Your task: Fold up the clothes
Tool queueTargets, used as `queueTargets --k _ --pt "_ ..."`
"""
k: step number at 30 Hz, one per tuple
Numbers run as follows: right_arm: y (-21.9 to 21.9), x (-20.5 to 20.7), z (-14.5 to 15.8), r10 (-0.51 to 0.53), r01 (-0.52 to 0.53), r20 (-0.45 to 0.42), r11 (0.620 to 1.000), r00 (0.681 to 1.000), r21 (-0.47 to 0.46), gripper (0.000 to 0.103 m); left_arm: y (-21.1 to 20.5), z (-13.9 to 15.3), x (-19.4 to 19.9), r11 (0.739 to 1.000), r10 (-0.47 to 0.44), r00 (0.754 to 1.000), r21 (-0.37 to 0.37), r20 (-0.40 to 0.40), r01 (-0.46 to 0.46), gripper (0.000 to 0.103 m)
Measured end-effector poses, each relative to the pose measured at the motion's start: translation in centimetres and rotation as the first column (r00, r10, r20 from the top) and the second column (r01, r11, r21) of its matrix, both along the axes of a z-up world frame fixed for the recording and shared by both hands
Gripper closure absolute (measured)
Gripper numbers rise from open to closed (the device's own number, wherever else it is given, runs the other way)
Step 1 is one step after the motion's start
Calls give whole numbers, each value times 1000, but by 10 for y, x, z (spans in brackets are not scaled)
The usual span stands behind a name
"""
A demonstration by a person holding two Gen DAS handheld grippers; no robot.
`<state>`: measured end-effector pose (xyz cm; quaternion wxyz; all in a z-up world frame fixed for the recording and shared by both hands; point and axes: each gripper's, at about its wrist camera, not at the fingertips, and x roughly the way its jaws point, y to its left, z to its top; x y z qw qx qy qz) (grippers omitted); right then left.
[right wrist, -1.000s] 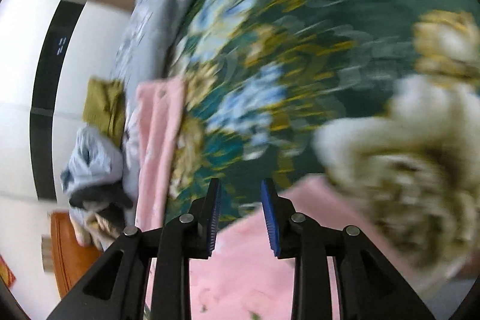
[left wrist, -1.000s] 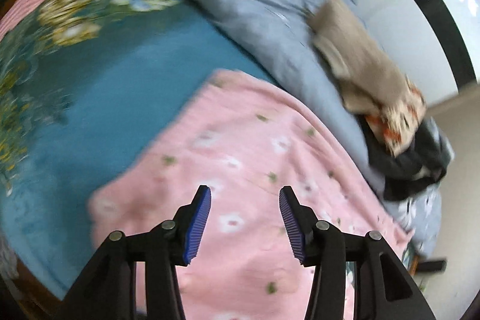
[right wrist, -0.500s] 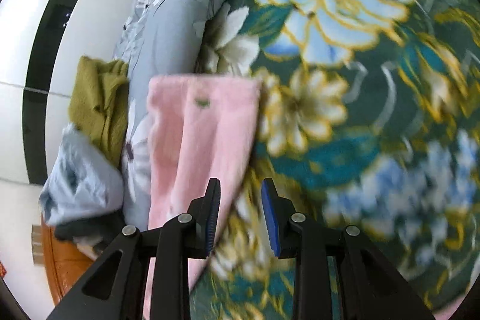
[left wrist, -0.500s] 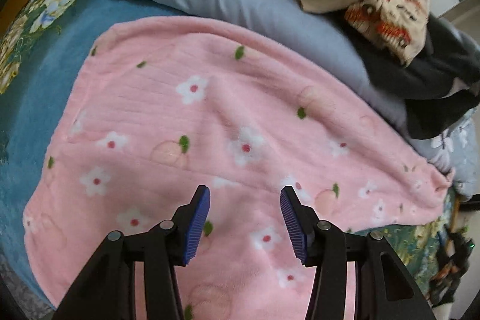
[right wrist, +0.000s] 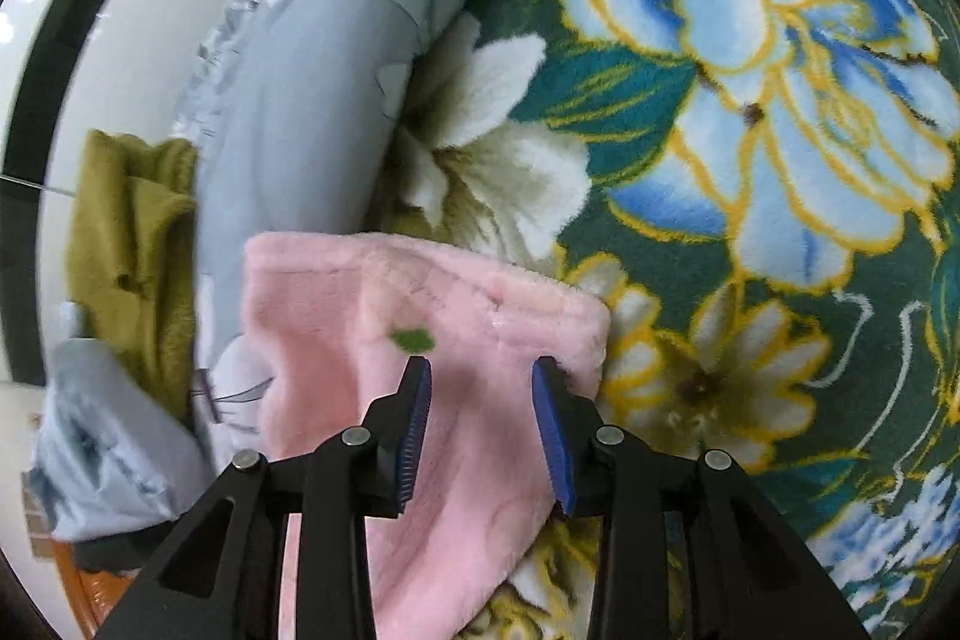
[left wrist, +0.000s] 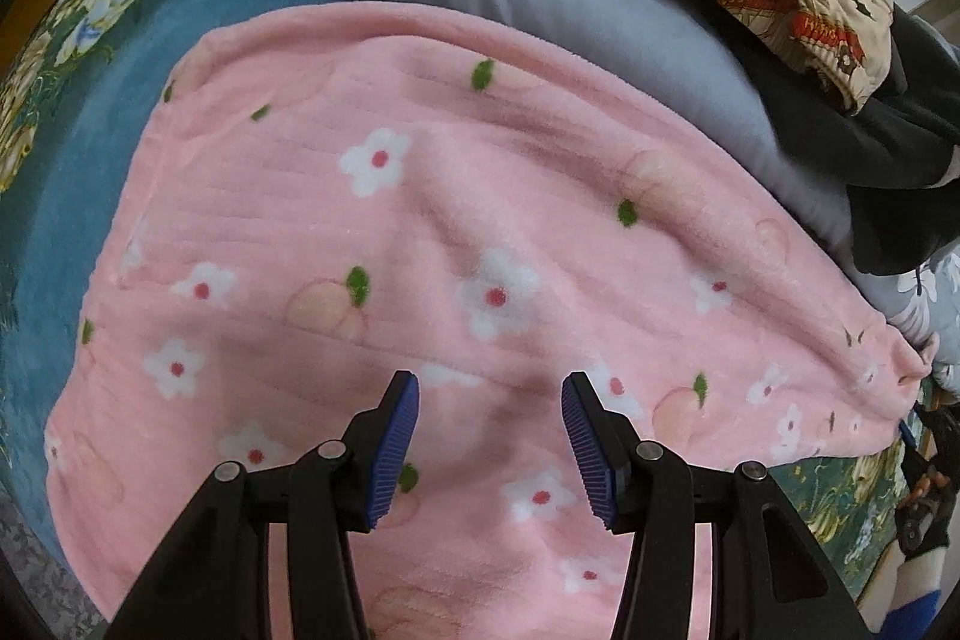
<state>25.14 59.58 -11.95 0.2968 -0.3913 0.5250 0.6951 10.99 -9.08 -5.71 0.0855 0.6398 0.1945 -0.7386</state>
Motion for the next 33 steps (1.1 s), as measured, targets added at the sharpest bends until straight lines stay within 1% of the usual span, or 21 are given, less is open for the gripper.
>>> queueTargets --k 1,2,3,4,5,6,8,10,11,13,14,16,20,22,23,24,25,26,31,33 --pt "0 -4 -1 2 -3 29 1000 1000 5 67 0 0 1 1000 3 1000 3 1 -3 47" --pt "0 -7 -1 5 -5 57 1000 998 11 74 0 1 2 1000 6 1000 6 1 -6 47" --pt "0 -11 -2 7 -8 86 1000 996 16 85 -1 1 4 1000 9 1000 9 2 -9 47" --pt "1 -14 -3 9 -11 115 1000 993 21 91 -1 2 5 1000 11 1000 11 1 -11 47" --pt "2 -13 -2 7 -8 97 1000 995 13 98 -1 3 7 1000 11 1000 12 -1 -11 47" --pt "3 -10 0 0 1 60 1000 998 -2 100 -2 4 8 1000 11 1000 13 -3 -10 47" --pt "6 0 14 -17 16 -49 999 999 -29 102 -4 8 11 1000 11 1000 14 -9 -11 47" --pt "8 11 34 -15 9 -155 999 988 -34 102 -6 12 14 1000 19 1000 19 -17 -19 47" --pt "9 19 49 -10 7 -207 1000 978 -16 102 -8 13 16 999 26 999 24 -21 -25 47" --pt "10 25 69 33 -27 -227 999 973 28 102 -9 15 19 999 33 999 30 -25 -33 46" --pt "13 28 75 47 -38 -205 998 978 47 102 -8 16 20 999 34 999 30 -28 -34 46" --pt "13 28 73 59 -51 -129 996 990 70 99 -6 17 22 999 29 999 31 -29 -28 46" --pt "20 34 38 32 -33 -67 999 997 -23 99 -2 18 24 999 13 1000 35 -24 -12 46" --pt "19 27 25 31 -32 -31 999 999 -39 98 1 19 21 999 10 1000 32 -20 -9 46" --pt "18 24 18 31 -31 -13 998 999 -46 92 2 20 19 999 11 1000 30 -18 -10 46" --pt "16 18 14 32 -32 -1 998 999 -50 81 2 19 20 999 15 1000 31 -16 -15 46" --pt "15 12 11 33 -32 11 998 999 -53 75 1 20 19 999 21 1000 30 -13 -20 46" --pt "14 7 8 33 -31 44 999 999 -38 71 2 20 17 999 26 1000 29 -11 -26 46" --pt "11 -12 -2 1 3 181 1000 983 -18 71 -2 19 22 999 44 999 30 -1 -43 46" --pt "9 -17 -3 8 -8 223 1000 975 -2 70 -2 18 23 998 48 999 35 3 -48 46"
